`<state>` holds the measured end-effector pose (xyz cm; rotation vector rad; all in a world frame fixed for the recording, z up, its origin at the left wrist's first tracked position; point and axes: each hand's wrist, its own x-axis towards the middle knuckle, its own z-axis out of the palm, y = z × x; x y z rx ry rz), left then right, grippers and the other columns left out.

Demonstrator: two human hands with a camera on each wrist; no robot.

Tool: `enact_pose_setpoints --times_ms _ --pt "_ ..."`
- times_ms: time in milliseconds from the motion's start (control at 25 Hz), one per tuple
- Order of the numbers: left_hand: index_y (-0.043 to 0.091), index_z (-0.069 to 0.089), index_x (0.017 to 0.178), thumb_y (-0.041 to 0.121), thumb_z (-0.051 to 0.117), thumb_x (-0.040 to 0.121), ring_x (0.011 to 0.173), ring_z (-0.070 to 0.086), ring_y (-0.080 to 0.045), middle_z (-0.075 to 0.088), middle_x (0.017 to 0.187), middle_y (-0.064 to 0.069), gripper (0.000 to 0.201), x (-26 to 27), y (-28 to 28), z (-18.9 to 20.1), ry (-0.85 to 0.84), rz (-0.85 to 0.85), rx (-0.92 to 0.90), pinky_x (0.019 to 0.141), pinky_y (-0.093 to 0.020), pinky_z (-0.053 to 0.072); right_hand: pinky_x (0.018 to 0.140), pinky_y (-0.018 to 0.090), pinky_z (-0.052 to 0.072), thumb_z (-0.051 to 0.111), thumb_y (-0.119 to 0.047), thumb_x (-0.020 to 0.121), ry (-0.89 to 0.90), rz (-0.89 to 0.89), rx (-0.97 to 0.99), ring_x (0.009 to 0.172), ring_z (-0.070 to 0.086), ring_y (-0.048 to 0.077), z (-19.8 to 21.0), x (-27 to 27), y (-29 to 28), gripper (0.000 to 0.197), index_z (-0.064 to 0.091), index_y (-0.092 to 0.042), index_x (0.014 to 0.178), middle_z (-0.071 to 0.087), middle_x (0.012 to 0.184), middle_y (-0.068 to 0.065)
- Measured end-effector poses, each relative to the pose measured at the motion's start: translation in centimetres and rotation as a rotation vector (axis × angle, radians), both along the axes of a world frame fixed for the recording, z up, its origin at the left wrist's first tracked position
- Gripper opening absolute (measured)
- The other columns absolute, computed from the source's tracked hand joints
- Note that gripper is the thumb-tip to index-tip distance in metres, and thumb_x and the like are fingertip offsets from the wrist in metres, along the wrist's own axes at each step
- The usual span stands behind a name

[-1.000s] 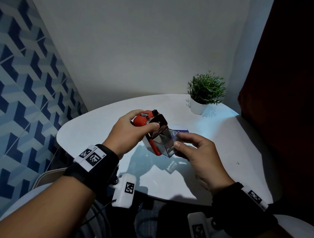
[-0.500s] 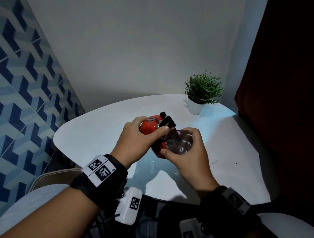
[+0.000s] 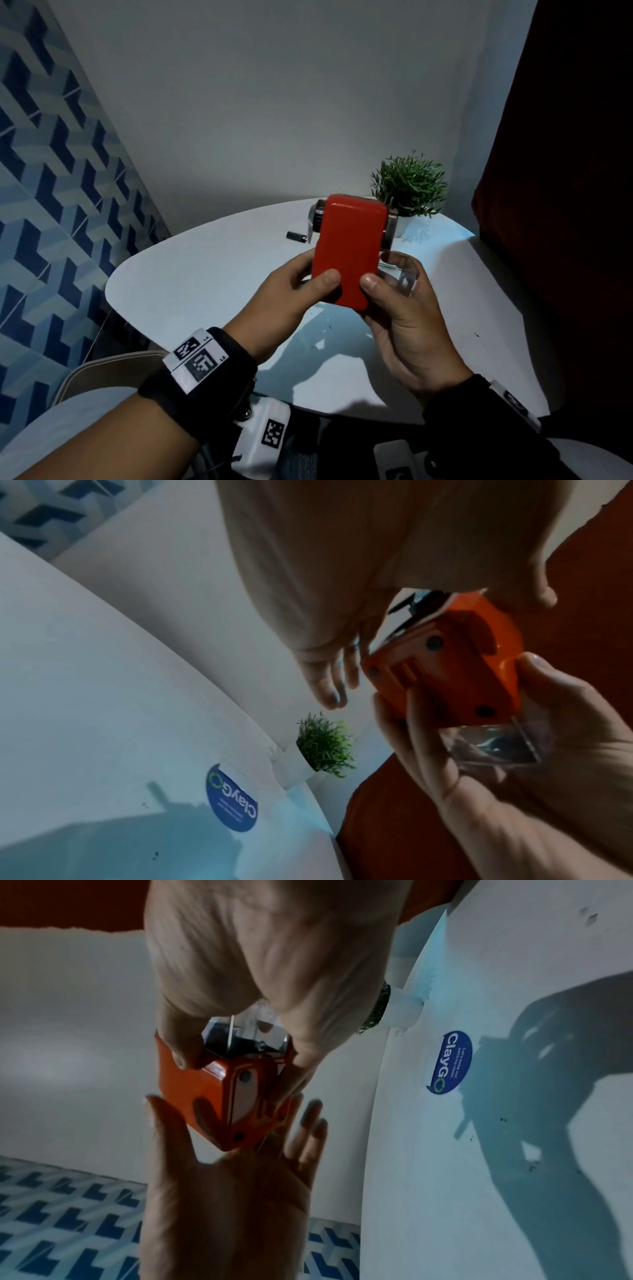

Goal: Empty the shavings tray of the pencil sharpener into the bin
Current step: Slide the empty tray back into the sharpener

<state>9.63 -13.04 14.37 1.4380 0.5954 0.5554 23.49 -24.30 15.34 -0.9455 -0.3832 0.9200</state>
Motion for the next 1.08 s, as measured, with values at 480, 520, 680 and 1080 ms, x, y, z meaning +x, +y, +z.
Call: enact_pose_setpoints --times_ms 480,520,680,1080 --pt "0.009 0.073 0.114 0.061 0.097 0.050 0.093 0.079 -0.025 0.082 0.106 -0.010 0.085 -0.3 2.6 0.1 -0.247 0.060 -0.102 0.076 -0.036 0.064 0.085 0.043 0.060 0.080 -0.004 0.082 -0.364 0.043 -0.104 0.081 0.071 0.016 1.0 1.2 -0.4 0.038 0.069 -0.009 0.118 0.074 0.084 0.003" --pt "0.008 0.073 0.115 0.061 0.096 0.051 0.094 0.078 -0.027 0.082 0.107 -0.012 0.086 -0.2 2.4 0.1 -0.249 0.074 -0.098 0.077 -0.038 0.064 0.086 0.042 0.060 0.081 -0.007 0.080 -0.366 0.046 -0.108 0.082 0.071 0.018 1.3 1.3 -0.5 0.039 0.069 -0.009 0.117 0.074 0.084 0.004" --pt "0.008 0.073 0.118 0.063 0.093 0.056 0.101 0.075 -0.035 0.079 0.115 -0.019 0.086 0.5 1.3 0.1 -0.261 0.123 -0.079 0.085 -0.046 0.064 0.088 0.045 0.060 0.082 -0.017 0.072 -0.393 -0.009 -0.128 0.081 0.072 0.036 1.8 1.4 -1.1 0.038 0.072 -0.015 0.108 0.073 0.084 0.018" --pt "0.006 0.074 0.116 0.063 0.093 0.055 0.097 0.077 -0.029 0.080 0.112 -0.017 0.086 0.9 0.9 0.5 -0.279 0.117 -0.131 0.078 -0.035 0.064 0.082 0.048 0.060 0.084 -0.011 0.078 -0.348 -0.011 -0.141 0.077 0.075 0.031 1.8 1.5 -0.9 0.030 0.072 -0.009 0.106 0.074 0.083 0.018"
